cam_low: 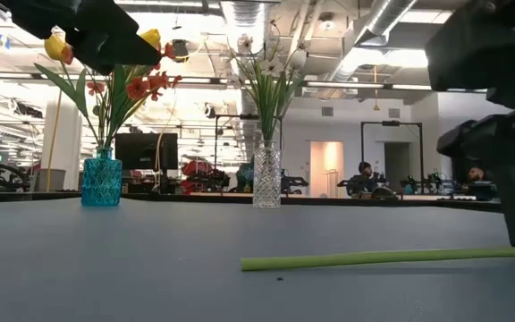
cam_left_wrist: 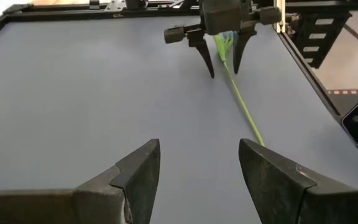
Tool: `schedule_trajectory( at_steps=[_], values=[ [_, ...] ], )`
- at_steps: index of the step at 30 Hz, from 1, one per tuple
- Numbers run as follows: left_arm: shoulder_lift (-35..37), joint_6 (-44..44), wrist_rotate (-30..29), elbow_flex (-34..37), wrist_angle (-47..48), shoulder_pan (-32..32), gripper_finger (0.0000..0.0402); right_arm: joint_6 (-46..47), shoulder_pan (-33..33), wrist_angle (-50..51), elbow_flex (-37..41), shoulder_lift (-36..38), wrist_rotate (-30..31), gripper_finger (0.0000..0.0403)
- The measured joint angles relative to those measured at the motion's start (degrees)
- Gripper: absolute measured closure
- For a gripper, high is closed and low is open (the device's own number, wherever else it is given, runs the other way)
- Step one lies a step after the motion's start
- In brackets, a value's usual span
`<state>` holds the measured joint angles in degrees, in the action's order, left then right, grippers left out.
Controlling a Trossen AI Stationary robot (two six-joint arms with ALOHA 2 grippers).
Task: Sort flowers into vase by color
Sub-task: Put the white tulip into the transparent vase
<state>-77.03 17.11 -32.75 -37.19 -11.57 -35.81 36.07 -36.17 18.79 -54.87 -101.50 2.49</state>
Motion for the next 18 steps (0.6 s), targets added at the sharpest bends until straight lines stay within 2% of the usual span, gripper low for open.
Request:
schedule_trajectory(
  at_steps=[4, 6, 10, 13, 16, 18],
  values=[
    [0.0, -2.7, 0.0, 0.0, 0.0, 0.6, 0.0194, 3.1, -2.3, 0.6, -0.3, -3.3, 2.9, 0.0189],
    [0.0, -3.3, 0.0, 0.0, 0.0, 1.4, 0.0194, 3.6, -3.5, 1.3, -0.3, -3.9, 4.8, 0.0209],
    [0.0, -3.1, 1.0, 0.0, 0.1, 2.1, 0.0194, 4.5, -6.9, 2.0, -0.2, -4.1, 8.8, 0.0293],
    [0.0, -3.1, 1.7, 0.0, 0.5, 1.6, 0.0194, 4.3, -8.8, 2.3, -0.1, -3.0, 9.0, 0.0370],
    [0.0, -2.8, 1.6, 0.0, 0.6, 1.1, 0.0194, -0.2, -8.8, 3.2, 0.2, -0.3, 10.2, 0.0381],
    [0.0, -1.0, 1.6, 0.0, 0.5, 1.4, 0.0194, -5.9, -7.7, 4.7, 0.6, 2.0, 15.4, 0.0376]
  ],
)
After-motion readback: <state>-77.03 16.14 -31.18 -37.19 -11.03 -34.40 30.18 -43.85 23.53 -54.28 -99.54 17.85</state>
